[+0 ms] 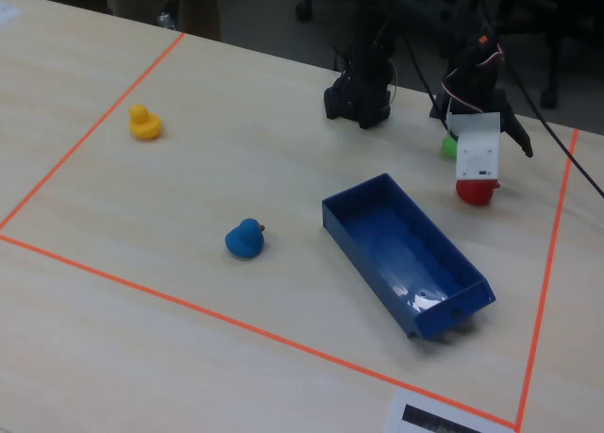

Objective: Grasp red duck and put it into box.

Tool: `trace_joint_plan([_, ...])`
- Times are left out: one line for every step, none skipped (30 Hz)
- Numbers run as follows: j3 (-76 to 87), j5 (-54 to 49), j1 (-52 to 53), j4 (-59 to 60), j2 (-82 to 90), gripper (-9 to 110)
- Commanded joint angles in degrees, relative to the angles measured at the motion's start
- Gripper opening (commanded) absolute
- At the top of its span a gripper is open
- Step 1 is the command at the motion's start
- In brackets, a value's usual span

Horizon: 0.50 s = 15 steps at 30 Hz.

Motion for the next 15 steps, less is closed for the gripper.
trace_joint_plan([0.3, -0.8, 1.1, -3.2, 0.0, 41])
trace_joint_plan([0.6, -1.3, 1.4, -3.6, 0.0, 41])
trace_joint_plan([0.8, -1.8, 1.6, -3.8, 0.0, 41])
trace_joint_plan([0.9, -2.2, 1.9, -3.9, 0.0, 41])
trace_joint_plan([0.9, -2.6, 2.2, -4.0, 0.0, 42])
trace_joint_plan([0.8, -2.9, 2.5, -4.0, 0.0, 42])
trace_joint_plan([0.7, -3.3, 2.6, -4.1, -0.1, 42])
trace_joint_plan([0.7, -3.6, 2.8, -4.4, -0.1, 42])
trace_joint_plan([0.8, -3.7, 3.0, -4.7, -0.1, 42])
trace_joint_plan([0.9, -3.7, 3.1, -4.9, -0.2, 42])
trace_joint_plan([1.0, -3.7, 3.1, -5.3, -0.4, 42])
trace_joint_plan([1.1, -3.7, 3.1, -5.6, -0.7, 42])
trace_joint_plan([1.3, -3.7, 3.0, -6.0, -1.1, 42])
trace_joint_plan([1.7, -3.5, 2.8, -6.4, -1.3, 42])
trace_joint_plan([2.1, -3.3, 2.7, -7.0, -1.4, 42])
